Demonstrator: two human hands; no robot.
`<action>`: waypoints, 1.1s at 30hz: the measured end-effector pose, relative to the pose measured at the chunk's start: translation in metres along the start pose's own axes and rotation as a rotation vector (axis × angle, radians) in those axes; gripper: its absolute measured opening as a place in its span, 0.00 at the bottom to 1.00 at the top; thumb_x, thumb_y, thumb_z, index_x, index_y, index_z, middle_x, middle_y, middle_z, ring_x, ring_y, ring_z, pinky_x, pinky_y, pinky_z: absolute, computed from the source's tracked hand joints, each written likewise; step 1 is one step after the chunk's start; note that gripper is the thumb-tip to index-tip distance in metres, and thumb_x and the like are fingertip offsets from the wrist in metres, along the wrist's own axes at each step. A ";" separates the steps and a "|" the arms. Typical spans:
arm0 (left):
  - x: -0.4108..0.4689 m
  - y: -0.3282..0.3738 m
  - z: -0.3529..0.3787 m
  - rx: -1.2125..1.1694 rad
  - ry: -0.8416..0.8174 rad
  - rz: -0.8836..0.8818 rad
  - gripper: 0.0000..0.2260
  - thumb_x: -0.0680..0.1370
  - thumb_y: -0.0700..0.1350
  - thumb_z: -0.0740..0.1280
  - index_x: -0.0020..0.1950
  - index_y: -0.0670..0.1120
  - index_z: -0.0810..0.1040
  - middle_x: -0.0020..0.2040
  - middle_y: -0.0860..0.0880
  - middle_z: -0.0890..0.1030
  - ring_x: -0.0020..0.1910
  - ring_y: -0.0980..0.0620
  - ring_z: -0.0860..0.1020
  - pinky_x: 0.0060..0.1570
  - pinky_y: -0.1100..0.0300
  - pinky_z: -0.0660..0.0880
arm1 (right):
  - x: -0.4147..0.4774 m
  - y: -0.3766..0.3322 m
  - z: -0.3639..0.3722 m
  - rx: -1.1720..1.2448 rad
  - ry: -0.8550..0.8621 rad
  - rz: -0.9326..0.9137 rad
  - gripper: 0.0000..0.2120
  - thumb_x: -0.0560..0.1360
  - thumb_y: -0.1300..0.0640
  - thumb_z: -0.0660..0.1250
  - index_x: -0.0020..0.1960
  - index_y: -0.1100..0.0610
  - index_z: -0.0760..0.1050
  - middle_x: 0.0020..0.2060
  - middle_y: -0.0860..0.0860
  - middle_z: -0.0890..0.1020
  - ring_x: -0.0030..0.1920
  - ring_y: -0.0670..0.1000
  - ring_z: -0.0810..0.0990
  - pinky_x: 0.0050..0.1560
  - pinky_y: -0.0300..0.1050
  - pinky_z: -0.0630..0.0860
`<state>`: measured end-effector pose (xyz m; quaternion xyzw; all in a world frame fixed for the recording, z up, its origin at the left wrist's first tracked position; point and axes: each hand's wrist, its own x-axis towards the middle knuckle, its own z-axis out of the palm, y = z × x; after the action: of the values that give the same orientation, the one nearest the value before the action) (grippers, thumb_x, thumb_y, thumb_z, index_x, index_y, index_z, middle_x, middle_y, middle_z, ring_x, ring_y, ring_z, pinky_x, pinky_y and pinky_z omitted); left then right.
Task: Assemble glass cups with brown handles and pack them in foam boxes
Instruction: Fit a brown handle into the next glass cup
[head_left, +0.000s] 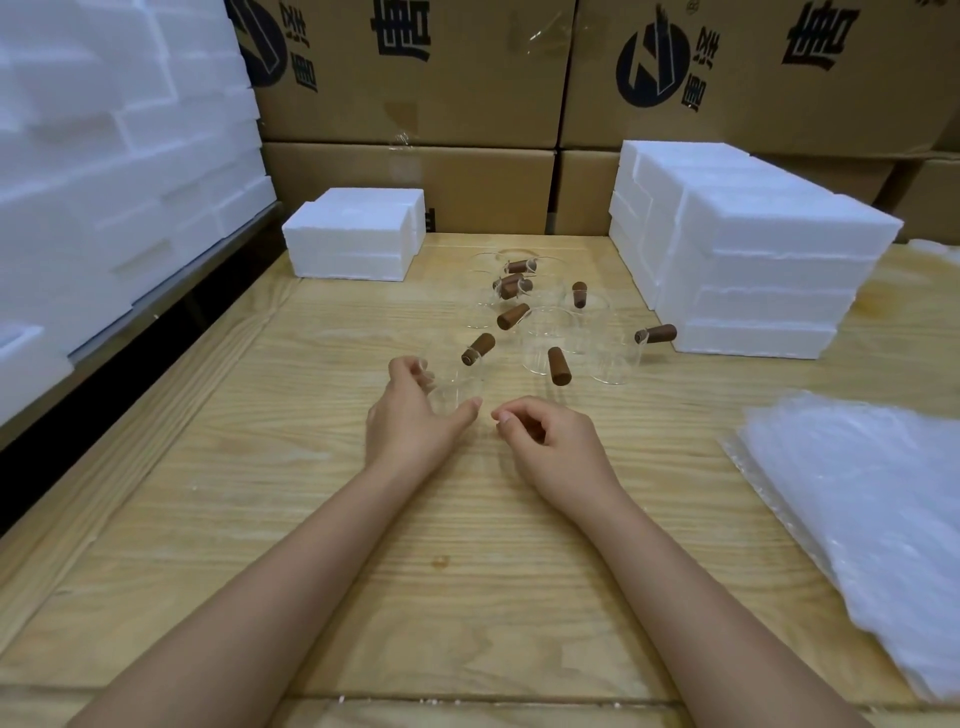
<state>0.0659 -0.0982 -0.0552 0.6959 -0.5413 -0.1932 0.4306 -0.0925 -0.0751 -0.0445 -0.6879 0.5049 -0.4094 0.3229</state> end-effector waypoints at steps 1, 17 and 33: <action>-0.006 0.000 -0.001 0.000 0.001 0.005 0.31 0.68 0.54 0.76 0.63 0.47 0.64 0.57 0.52 0.76 0.59 0.50 0.76 0.61 0.49 0.71 | -0.002 0.000 0.000 -0.008 0.018 0.002 0.07 0.77 0.57 0.65 0.47 0.54 0.82 0.39 0.45 0.83 0.39 0.41 0.77 0.40 0.30 0.70; -0.031 0.013 -0.016 -0.093 -0.446 0.180 0.27 0.64 0.49 0.76 0.60 0.53 0.69 0.58 0.57 0.79 0.58 0.59 0.77 0.57 0.66 0.71 | -0.002 0.000 -0.025 -0.008 0.173 0.208 0.12 0.78 0.44 0.60 0.55 0.50 0.73 0.31 0.47 0.81 0.29 0.37 0.77 0.29 0.28 0.67; -0.023 0.021 -0.004 -0.169 -0.440 0.209 0.26 0.64 0.50 0.81 0.55 0.56 0.72 0.53 0.61 0.81 0.49 0.66 0.77 0.61 0.61 0.69 | 0.006 0.008 -0.035 0.027 0.207 0.315 0.06 0.79 0.49 0.60 0.45 0.46 0.73 0.31 0.46 0.79 0.29 0.39 0.75 0.32 0.39 0.65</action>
<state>0.0481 -0.0766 -0.0404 0.5390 -0.6729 -0.3391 0.3765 -0.1265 -0.0843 -0.0336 -0.5502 0.6312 -0.4291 0.3388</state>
